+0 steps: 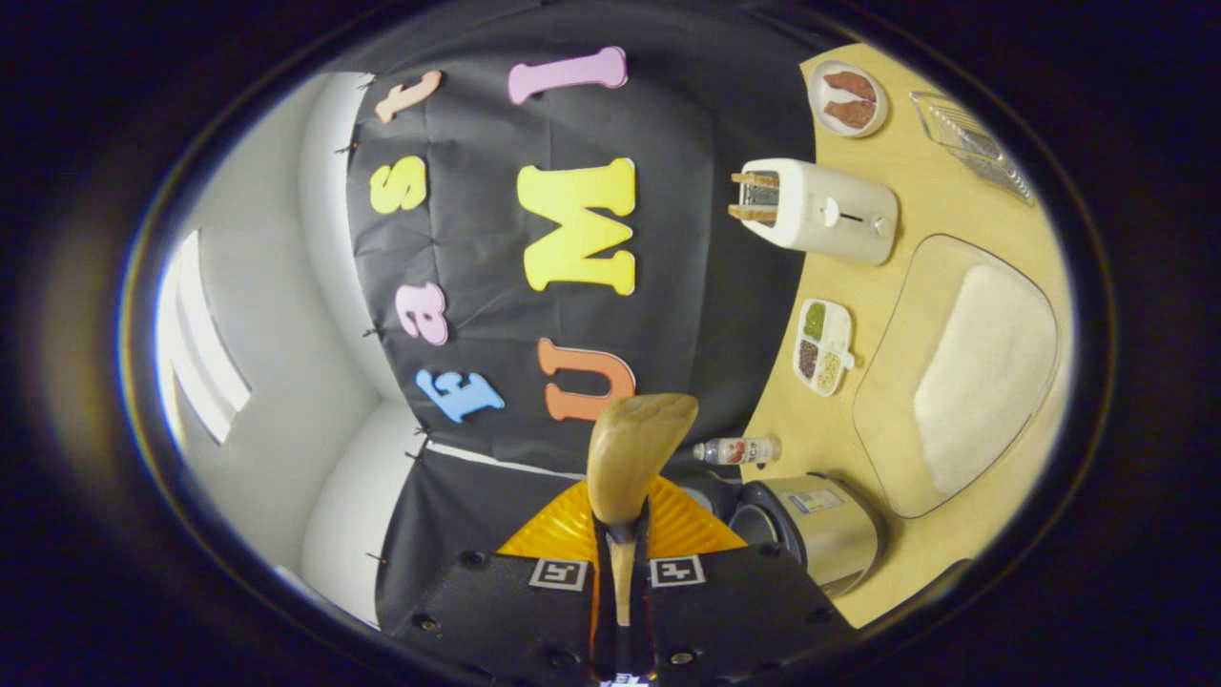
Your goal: Close the left gripper, press the button to open the rice cooker; take a wooden spoon from the chopstick holder with the right hand, scoop a spoonful of rice and pour it into the rice cooker, then put the wooden spoon back into the chopstick holder.
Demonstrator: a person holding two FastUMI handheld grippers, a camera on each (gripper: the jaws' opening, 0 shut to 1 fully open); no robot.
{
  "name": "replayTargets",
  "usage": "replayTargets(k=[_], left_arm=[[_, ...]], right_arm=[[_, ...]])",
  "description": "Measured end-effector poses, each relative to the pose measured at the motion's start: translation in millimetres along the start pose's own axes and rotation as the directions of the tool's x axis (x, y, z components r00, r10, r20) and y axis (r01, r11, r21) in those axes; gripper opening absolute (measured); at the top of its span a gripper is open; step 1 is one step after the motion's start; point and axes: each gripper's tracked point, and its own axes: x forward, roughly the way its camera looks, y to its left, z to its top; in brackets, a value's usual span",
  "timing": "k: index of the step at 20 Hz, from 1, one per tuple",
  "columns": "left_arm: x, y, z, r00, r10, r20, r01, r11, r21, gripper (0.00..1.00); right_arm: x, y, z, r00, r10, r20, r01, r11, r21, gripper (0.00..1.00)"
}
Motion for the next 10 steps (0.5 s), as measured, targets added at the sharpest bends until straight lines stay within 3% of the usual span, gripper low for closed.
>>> replayTargets(k=[5, 7, 10], left_arm=[[-7.0, 9.8, 2.5, 1.0, 0.011, -0.003, -0.011, 1.0, -0.006, 0.94], [-9.6, 14.3, 4.5, 1.0, 0.019, 0.004, -0.019, 1.0, -0.005, 0.94], [-12.7, 20.6, 5.0, 0.999, 0.033, 0.005, -0.033, 0.999, -0.002, 0.94]], right_arm=[[45.0, 10.1, -44.0, 0.998, -0.057, -0.035, 0.046, 0.966, -0.253, 0.1], [62.4, 16.5, -60.4, 0.997, -0.07, -0.043, 0.052, 0.941, -0.334, 0.06], [85.4, 14.7, -84.3, 0.993, -0.11, -0.051, 0.074, 0.886, -0.458, 0.1]])
